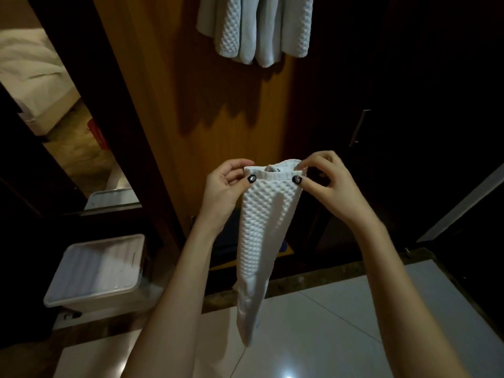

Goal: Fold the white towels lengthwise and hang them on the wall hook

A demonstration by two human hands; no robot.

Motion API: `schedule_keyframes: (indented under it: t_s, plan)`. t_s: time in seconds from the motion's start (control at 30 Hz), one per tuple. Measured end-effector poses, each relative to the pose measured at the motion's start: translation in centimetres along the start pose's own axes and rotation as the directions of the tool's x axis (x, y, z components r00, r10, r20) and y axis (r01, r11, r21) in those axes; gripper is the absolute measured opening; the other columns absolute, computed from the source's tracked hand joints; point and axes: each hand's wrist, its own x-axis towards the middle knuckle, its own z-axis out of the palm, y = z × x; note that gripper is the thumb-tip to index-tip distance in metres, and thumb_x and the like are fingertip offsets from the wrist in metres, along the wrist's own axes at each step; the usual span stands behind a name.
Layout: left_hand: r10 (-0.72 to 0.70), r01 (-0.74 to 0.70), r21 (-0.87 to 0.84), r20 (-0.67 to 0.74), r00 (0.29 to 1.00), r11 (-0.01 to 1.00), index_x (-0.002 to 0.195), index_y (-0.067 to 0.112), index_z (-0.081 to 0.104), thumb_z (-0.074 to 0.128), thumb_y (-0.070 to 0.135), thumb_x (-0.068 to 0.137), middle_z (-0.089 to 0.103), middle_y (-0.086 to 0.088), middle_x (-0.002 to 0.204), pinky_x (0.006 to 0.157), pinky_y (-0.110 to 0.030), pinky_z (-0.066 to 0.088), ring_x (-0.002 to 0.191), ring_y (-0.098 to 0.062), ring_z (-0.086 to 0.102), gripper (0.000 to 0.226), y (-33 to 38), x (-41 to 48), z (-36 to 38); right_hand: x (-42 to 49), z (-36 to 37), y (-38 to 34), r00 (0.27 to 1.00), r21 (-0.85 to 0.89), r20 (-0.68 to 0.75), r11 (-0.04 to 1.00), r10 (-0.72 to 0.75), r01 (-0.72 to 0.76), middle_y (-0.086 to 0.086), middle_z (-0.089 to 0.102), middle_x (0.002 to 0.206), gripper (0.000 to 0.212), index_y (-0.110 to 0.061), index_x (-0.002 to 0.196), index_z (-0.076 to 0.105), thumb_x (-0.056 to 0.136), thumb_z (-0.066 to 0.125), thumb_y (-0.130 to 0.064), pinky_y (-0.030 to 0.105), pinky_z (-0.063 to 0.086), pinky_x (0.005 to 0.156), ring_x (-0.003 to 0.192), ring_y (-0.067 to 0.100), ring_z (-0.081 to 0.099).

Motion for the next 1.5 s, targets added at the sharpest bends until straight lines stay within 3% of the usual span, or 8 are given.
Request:
schedule_keyframes:
  t_s: [0.2, 0.47, 0.7, 0.9, 1.03, 1.23, 1.37, 1.5]
  plan:
    - [0.052, -0.052, -0.045, 0.0, 0.999, 0.998, 0.097, 0.024, 0.065, 0.069, 0.008, 0.081, 0.074, 0.002, 0.092, 0.071, -0.018, 0.053, 0.088, -0.013, 0.07, 0.024, 0.9, 0.8, -0.3, 1.0, -1.6, 0.1, 0.989, 0.015, 0.133, 0.997, -0.071, 0.069, -0.023, 0.058, 0.117, 0.029, -0.05, 0.103, 0.055, 0.08, 0.071, -0.046, 0.014, 0.047, 0.088, 0.11, -0.006, 0.056]
    - [0.205, -0.191, 0.149, -0.085, 0.975, 0.97, 0.095, 0.03, 0.048, 0.064, 0.003, 0.087, 0.068, 0.004, 0.08, 0.063, -0.019, 0.051, 0.073, -0.006, 0.065, 0.032, 2.5, 2.4, 0.0, 2.9, -1.0, -0.7, 0.978, -0.006, 0.155, 0.99, -0.138, 0.14, -0.013, 0.065, 0.089, 0.012, -0.022, 0.091, 0.058, 0.092, 0.064, -0.032, 0.019, 0.053, 0.068, 0.086, -0.003, 0.063]
    - [0.647, -0.588, 0.558, 0.113, 0.754, 0.586, 0.089, 0.001, 0.057, 0.041, -0.016, 0.081, 0.05, -0.01, 0.09, 0.077, -0.015, 0.038, 0.084, -0.007, 0.047, 0.024, 7.1, 6.7, 0.8, 7.7, -2.5, -5.4, 0.958, 0.31, -0.18, 0.911, -0.223, 0.271, -0.003, 0.056, 0.087, 0.015, -0.011, 0.096, 0.049, 0.091, 0.063, -0.009, 0.031, 0.045, 0.066, 0.077, 0.011, 0.055]
    - [0.352, -0.447, 0.312, 0.317, 0.881, 0.838, 0.141, 0.039, 0.028, 0.071, 0.012, 0.083, 0.031, 0.01, 0.146, 0.108, -0.014, 0.029, 0.134, 0.008, 0.029, 0.077, 8.1, 6.6, -0.1, 9.4, -3.8, -7.4, 0.929, 0.425, -0.311, 0.844, -0.202, 0.327, 0.009, 0.05, 0.138, 0.047, -0.017, 0.135, 0.045, 0.093, 0.063, -0.007, 0.052, 0.051, 0.093, 0.112, 0.038, 0.057]
    - [0.373, -0.457, 0.168, 0.373, 0.85, 0.874, 0.138, 0.034, 0.037, 0.061, 0.002, 0.09, 0.039, 0.031, 0.14, 0.104, -0.008, 0.029, 0.135, 0.009, 0.031, 0.063, 7.0, 5.7, 1.4, 10.7, -5.6, -8.1, 0.936, 0.489, -0.307, 0.816, -0.171, 0.309, 0.014, 0.041, 0.148, 0.057, -0.022, 0.141, 0.039, 0.092, 0.063, -0.004, 0.061, 0.047, 0.096, 0.121, 0.045, 0.053]
    - [0.477, -0.493, 0.033, 0.203, 0.855, 0.87, 0.118, 0.031, 0.057, 0.055, 0.003, 0.093, 0.06, 0.023, 0.12, 0.091, -0.012, 0.042, 0.111, 0.0, 0.054, 0.037, 7.9, 6.5, 4.5, 10.9, -7.7, -6.5, 0.989, 0.719, -0.145, 0.687, -0.002, 0.106, 0.006, 0.049, 0.145, 0.071, -0.031, 0.154, 0.012, 0.098, 0.056, -0.026, 0.037, 0.056, 0.089, 0.11, 0.015, 0.066]
    - [0.44, -0.453, 0.027, 0.193, 0.877, 0.891, 0.117, 0.023, 0.054, 0.053, 0.0, 0.094, 0.055, 0.011, 0.122, 0.094, -0.015, 0.042, 0.115, 0.003, 0.051, 0.033, 8.2, 7.1, 5.5, 6.8, -4.3, -2.1, 0.991, 0.704, 0.135, 0.702, 0.016, -0.107, -0.003, 0.064, 0.129, 0.054, -0.019, 0.138, 0.048, 0.09, 0.062, -0.04, 0.027, 0.055, 0.084, 0.112, 0.014, 0.065]
    - [0.366, -0.378, 0.036, 0.179, 0.913, 0.925, 0.131, 0.025, 0.039, 0.055, 0.002, 0.094, 0.052, -0.006, 0.134, 0.098, -0.033, 0.049, 0.122, -0.015, 0.054, 0.046, 8.2, 7.9, 5.3, 4.4, -1.9, -1.0, 0.997, 0.72, -0.075, 0.691, -0.016, 0.065, -0.01, 0.068, 0.121, 0.036, -0.023, 0.127, 0.056, 0.094, 0.062, -0.013, 0.021, 0.054, 0.08, 0.11, 0.012, 0.066]
